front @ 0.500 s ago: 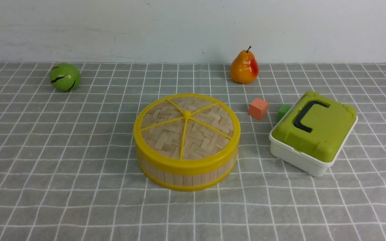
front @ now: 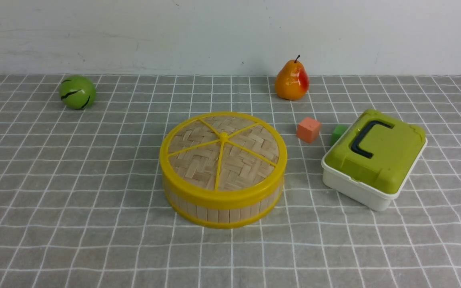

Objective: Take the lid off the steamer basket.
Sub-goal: Use the left arm to lift the lid of the steamer

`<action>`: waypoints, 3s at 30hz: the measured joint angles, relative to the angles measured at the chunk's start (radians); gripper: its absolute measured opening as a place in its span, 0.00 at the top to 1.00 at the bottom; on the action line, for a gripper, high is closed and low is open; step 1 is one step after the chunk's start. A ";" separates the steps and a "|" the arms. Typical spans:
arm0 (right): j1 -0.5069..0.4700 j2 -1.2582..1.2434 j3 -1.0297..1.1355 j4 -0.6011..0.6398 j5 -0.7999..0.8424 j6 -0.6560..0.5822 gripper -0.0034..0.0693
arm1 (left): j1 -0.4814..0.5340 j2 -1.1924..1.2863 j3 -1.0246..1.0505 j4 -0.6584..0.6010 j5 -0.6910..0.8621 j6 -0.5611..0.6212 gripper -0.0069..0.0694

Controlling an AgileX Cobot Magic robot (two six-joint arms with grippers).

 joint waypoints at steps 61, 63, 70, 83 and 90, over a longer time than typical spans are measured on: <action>0.000 0.000 0.000 0.000 0.000 0.000 0.62 | 0.000 0.631 -0.747 0.099 -0.292 -0.141 0.68; 0.000 0.000 0.000 0.000 0.000 0.000 0.62 | -0.001 0.698 -0.770 0.073 -0.280 -0.163 0.68; 0.000 0.000 0.000 0.000 0.000 0.000 0.62 | -0.120 1.068 -1.107 -0.013 0.136 -0.068 0.88; 0.000 0.000 0.000 0.000 0.000 0.000 0.62 | -0.313 1.637 -1.769 -0.186 0.603 0.124 0.93; 0.000 0.000 0.000 0.000 0.000 0.000 0.62 | -0.353 1.878 -1.987 -0.050 0.677 0.124 0.67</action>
